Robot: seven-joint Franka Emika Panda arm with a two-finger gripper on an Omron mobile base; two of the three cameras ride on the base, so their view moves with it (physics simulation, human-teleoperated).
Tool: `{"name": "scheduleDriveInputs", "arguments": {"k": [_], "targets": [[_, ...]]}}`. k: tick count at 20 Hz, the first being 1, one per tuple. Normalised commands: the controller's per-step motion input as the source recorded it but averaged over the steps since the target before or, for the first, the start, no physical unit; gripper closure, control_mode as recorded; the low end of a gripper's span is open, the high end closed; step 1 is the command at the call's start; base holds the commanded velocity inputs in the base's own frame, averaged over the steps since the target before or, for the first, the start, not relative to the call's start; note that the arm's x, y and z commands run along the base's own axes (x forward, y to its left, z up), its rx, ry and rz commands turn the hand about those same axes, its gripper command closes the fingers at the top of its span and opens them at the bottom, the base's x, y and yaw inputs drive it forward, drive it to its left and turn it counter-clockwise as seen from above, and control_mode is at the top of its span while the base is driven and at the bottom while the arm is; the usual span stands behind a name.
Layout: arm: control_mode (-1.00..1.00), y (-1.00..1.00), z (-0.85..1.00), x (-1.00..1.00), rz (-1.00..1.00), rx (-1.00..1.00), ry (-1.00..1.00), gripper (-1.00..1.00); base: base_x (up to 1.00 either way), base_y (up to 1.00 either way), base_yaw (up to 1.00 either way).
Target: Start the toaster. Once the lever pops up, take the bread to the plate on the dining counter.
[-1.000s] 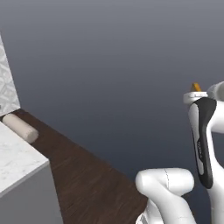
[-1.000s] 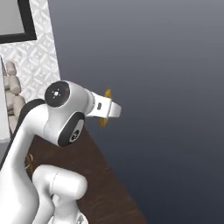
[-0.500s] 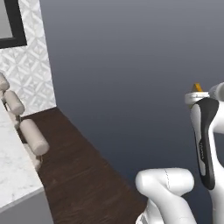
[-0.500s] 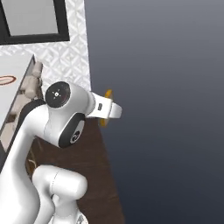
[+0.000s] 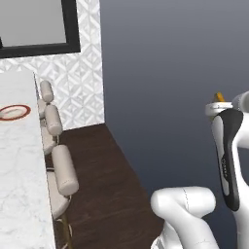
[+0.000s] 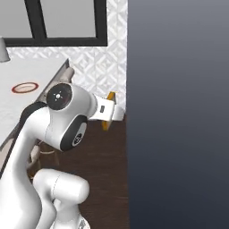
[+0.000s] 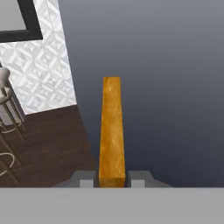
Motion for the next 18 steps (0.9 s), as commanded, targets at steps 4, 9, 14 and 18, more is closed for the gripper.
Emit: {"name": "scheduleDriveInputs", "arguments": {"k": [4,9,14,18], "targets": [[1.0,0.0,0.0,0.0,0.0,0.0,0.0,1.0,1.0,-0.14,0.39],[1.0,0.0,0.0,0.0,0.0,0.0,0.0,1.0,1.0,-0.36,0.33],[1.0,0.0,0.0,0.0,0.0,0.0,0.0,1.0,1.0,-0.37,0.36],[1.0,0.0,0.0,0.0,0.0,0.0,0.0,1.0,1.0,-0.61,0.48]]}}
